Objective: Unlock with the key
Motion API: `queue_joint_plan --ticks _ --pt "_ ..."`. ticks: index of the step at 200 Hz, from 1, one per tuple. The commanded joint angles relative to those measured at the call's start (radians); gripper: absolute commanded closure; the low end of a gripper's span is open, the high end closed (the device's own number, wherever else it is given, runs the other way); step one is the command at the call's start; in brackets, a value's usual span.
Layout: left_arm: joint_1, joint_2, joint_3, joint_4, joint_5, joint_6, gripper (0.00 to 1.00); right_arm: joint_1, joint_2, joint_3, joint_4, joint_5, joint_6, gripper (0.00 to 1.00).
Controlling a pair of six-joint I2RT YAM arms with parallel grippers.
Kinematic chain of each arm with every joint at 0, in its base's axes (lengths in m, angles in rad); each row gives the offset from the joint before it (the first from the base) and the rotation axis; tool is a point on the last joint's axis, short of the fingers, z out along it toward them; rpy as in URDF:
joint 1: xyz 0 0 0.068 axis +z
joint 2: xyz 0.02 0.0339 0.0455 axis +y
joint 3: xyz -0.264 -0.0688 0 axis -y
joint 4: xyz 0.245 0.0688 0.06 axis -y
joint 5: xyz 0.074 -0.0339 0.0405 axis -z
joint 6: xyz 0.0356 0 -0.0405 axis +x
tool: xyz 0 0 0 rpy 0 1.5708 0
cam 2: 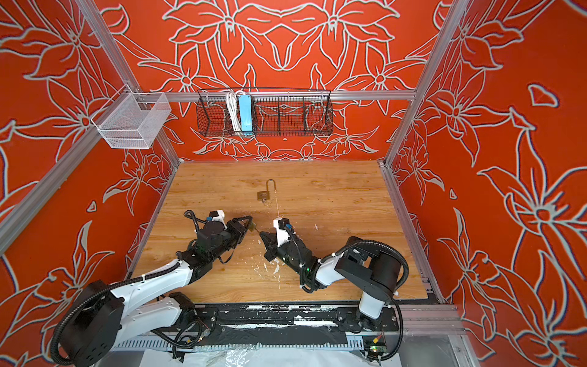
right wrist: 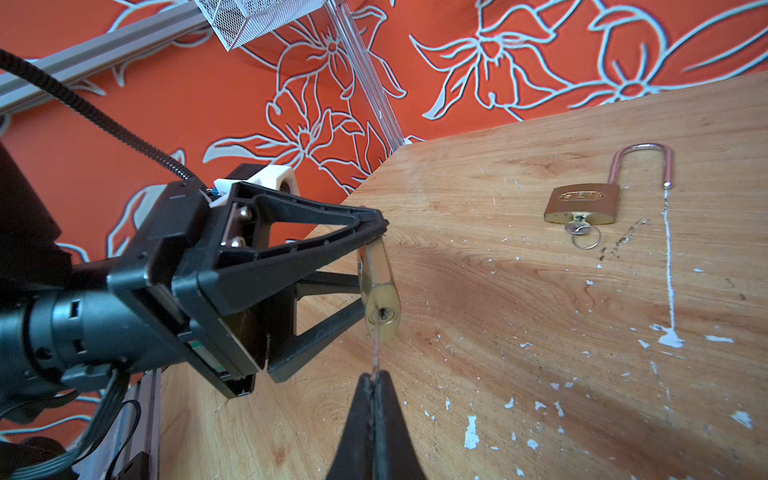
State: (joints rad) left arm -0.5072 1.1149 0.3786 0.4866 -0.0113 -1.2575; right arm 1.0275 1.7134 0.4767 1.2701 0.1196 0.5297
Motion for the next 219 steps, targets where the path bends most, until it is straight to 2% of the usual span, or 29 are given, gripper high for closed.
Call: queue_joint_plan --ticks 1,61,152,219 --pt "0.007 0.000 0.026 0.086 0.032 -0.012 1.00 -0.001 0.022 0.029 0.046 0.010 0.036 1.00" --pt "0.016 0.004 0.026 0.094 0.051 -0.014 1.00 -0.004 0.079 0.023 0.139 0.007 0.063 1.00" --pt "0.025 0.047 0.029 0.122 0.084 -0.016 1.00 -0.014 -0.001 0.039 0.053 0.017 0.026 1.00" --pt "0.026 0.056 0.029 0.138 0.102 -0.017 1.00 -0.015 0.057 0.044 0.126 0.026 0.055 1.00"
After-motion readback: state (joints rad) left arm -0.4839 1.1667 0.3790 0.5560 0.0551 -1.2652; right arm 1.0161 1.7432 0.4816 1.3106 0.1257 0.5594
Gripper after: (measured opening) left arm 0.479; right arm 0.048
